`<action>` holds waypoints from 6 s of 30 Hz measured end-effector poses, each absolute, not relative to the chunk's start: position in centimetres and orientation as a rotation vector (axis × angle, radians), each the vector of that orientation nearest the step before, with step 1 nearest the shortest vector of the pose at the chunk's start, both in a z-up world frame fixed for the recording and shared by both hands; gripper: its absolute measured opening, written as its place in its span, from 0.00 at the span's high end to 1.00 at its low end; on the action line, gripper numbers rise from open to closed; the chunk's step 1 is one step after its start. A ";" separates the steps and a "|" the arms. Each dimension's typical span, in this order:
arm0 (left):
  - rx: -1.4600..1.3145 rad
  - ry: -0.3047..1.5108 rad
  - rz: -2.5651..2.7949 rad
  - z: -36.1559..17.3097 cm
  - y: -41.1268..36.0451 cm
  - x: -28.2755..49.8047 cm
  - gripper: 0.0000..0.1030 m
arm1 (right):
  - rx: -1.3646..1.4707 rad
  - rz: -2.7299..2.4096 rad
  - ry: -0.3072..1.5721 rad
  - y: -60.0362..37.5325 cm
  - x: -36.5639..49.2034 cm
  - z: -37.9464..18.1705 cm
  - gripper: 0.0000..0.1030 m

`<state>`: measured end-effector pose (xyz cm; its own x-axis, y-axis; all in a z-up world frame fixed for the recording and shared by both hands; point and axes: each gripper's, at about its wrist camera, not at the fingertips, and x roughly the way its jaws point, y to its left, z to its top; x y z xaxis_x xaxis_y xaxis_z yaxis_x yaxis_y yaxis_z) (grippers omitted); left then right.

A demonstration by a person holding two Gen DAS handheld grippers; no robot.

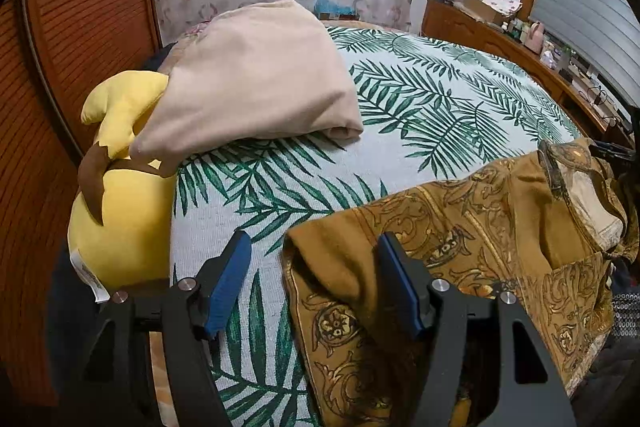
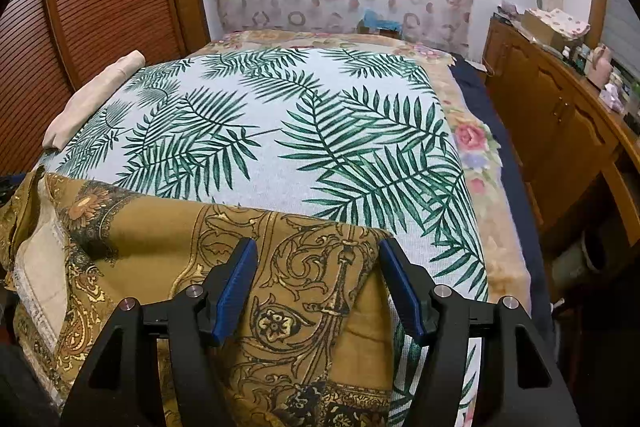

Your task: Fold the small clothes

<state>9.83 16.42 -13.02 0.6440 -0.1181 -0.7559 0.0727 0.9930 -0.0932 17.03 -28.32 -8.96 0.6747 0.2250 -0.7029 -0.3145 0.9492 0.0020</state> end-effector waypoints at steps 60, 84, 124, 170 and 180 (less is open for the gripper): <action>-0.068 0.187 -0.263 10.2 14.2 -2.4 0.95 | -0.178 0.334 0.173 -31.8 -5.0 12.4 0.94; 0.035 0.517 -0.075 3.0 18.4 27.0 0.75 | -0.230 0.055 0.514 -24.9 24.9 7.2 0.57; 0.016 0.854 -0.174 -11.2 10.8 16.2 0.53 | -0.105 0.140 0.753 -32.1 17.3 -4.7 0.55; -0.043 0.646 -0.179 -6.3 11.4 15.1 0.95 | -0.058 0.236 0.715 -33.9 18.3 -3.4 0.96; -0.061 0.599 -0.168 -4.7 12.4 14.6 0.95 | -0.121 0.218 0.593 -32.6 16.1 -0.4 0.98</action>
<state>14.56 12.35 -4.68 0.8127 -0.1753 -0.5558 0.1398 0.9845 -0.1060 16.06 -32.55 -0.39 0.8074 0.1691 -0.5653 -0.2381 0.9699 -0.0500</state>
